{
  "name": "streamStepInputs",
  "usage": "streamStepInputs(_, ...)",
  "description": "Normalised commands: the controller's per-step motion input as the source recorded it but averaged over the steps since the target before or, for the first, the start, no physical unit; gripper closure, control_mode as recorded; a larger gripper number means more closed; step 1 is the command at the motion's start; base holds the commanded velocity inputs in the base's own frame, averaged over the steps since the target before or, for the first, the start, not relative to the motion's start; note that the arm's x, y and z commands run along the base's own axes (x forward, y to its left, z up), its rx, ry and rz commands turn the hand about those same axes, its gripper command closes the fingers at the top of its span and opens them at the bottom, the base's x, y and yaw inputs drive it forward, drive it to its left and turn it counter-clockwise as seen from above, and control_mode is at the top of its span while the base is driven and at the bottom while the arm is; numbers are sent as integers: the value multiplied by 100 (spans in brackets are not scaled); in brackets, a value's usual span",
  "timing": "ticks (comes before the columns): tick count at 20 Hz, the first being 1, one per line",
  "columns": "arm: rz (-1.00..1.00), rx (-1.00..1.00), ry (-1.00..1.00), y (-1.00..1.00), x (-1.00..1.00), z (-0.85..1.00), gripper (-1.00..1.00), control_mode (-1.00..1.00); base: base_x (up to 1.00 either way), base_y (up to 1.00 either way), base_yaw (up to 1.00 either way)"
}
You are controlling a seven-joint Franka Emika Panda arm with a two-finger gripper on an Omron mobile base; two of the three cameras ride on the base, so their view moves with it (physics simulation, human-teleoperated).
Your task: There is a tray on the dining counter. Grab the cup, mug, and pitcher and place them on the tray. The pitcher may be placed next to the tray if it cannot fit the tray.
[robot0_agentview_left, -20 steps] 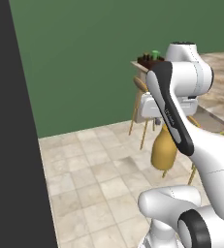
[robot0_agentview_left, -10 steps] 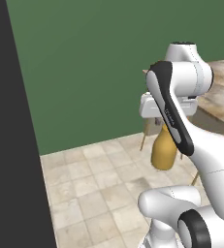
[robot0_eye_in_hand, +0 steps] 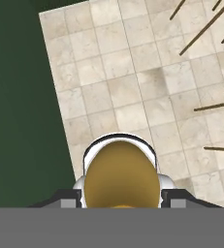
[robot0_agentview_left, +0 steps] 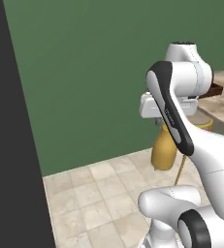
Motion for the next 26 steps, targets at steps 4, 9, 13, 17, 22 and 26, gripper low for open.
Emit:
streamStepInputs(4,0,0,0,0,0,0,100,100,100,0,-2)
streamStepInputs(9,0,0,0,0,0,0,100,100,100,0,-3)
streamStepInputs(13,0,0,0,0,0,0,100,100,88,-7,-28)
streamStepInputs(17,0,0,0,0,0,0,100,100,70,-11,-57)
streamStepInputs(22,0,0,0,0,0,0,100,100,64,-10,-62)
streamStepInputs(26,0,0,0,0,0,0,100,100,66,-1,-62)
